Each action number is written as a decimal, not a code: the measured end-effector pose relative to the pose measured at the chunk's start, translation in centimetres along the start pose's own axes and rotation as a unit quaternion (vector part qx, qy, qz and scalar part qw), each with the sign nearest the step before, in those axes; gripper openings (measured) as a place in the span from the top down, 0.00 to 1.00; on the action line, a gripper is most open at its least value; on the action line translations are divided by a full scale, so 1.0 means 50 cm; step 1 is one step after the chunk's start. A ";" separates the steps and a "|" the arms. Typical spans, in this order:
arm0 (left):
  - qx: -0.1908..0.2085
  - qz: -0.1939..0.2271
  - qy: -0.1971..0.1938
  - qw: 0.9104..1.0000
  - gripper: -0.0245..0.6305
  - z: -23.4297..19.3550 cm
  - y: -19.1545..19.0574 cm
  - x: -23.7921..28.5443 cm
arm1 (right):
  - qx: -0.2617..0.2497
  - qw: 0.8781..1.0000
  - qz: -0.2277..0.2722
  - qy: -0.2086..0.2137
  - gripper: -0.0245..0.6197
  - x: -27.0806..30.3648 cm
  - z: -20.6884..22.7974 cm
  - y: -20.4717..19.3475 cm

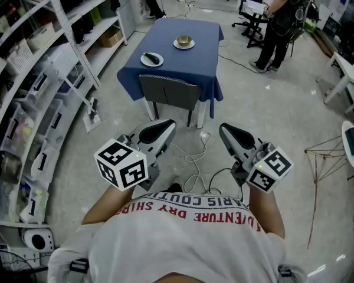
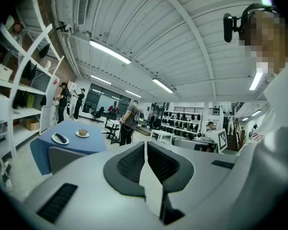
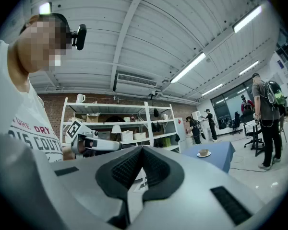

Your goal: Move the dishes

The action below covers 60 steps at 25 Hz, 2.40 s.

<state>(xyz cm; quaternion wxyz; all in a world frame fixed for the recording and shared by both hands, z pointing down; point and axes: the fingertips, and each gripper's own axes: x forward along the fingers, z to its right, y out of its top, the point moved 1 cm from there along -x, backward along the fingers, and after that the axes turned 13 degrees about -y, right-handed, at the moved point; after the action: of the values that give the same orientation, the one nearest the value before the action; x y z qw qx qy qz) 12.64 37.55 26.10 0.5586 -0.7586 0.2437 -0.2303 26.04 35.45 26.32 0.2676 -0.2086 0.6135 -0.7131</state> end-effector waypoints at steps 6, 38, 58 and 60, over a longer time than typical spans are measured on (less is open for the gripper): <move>-0.001 0.003 0.003 1.000 0.90 0.011 0.001 0.014 | -0.002 1.000 0.006 -0.002 0.93 -0.019 0.002 0.002; -0.041 -0.001 -0.019 0.999 0.90 -0.422 0.091 0.099 | -0.019 0.995 0.017 -0.093 0.47 0.352 0.203 0.037; -0.036 -0.024 -0.048 0.998 0.90 -0.866 0.173 0.116 | -0.022 0.985 -0.001 -0.170 0.41 0.756 0.317 0.008; -0.041 -0.028 -0.050 0.998 0.90 -0.883 0.162 0.126 | -0.017 0.984 -0.014 -0.176 0.41 0.766 0.327 -0.013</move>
<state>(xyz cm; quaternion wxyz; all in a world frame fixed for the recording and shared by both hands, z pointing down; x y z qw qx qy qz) -10.83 -0.94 30.72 0.5320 -0.7979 0.2033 -0.1974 6.72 -1.38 28.39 0.3582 -0.3441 0.5656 -0.6583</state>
